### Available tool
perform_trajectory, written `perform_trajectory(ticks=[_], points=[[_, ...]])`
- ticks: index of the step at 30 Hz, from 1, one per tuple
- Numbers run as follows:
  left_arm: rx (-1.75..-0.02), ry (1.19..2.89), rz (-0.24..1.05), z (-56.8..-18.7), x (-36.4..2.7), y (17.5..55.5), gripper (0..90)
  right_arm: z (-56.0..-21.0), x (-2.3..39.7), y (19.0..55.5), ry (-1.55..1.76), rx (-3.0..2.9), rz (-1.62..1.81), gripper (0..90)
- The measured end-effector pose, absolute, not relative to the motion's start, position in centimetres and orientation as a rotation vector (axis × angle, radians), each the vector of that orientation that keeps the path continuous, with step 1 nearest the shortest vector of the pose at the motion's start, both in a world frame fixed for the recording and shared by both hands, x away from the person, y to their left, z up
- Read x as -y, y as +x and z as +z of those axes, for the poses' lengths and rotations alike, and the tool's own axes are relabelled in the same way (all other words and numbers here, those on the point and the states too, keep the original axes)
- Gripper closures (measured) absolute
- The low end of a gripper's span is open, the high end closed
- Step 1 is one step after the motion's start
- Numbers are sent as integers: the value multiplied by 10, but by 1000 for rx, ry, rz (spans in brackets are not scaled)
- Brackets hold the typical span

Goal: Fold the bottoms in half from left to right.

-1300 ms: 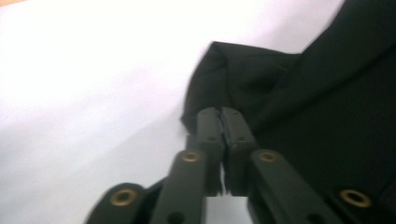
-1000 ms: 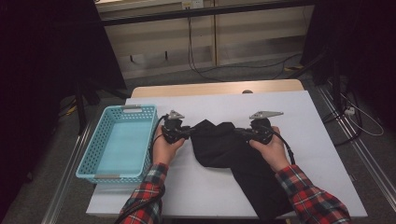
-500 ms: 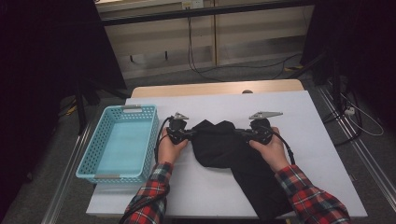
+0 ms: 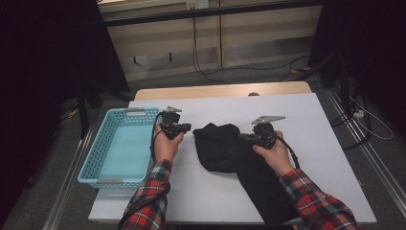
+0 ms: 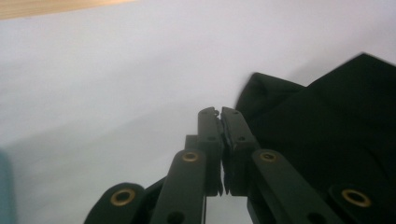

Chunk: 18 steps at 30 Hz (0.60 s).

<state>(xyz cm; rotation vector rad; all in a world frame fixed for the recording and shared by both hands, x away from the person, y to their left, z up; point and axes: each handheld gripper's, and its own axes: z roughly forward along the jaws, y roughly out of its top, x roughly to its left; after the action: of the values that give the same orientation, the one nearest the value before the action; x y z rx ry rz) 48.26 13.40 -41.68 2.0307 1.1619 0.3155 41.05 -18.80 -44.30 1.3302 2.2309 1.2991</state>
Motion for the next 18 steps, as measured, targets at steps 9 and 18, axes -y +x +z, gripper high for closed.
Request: perform_trajectory(ticks=[9, 18], points=[[-1180, 2069, 259, -440, -119, 474, 538, -447, 188, 416, 1337, -2214, 1251, 861], [-1232, 2010, 187, -453, -108, 483, 668, -445, 187, 414, 1316, -2227, 1257, 861]])
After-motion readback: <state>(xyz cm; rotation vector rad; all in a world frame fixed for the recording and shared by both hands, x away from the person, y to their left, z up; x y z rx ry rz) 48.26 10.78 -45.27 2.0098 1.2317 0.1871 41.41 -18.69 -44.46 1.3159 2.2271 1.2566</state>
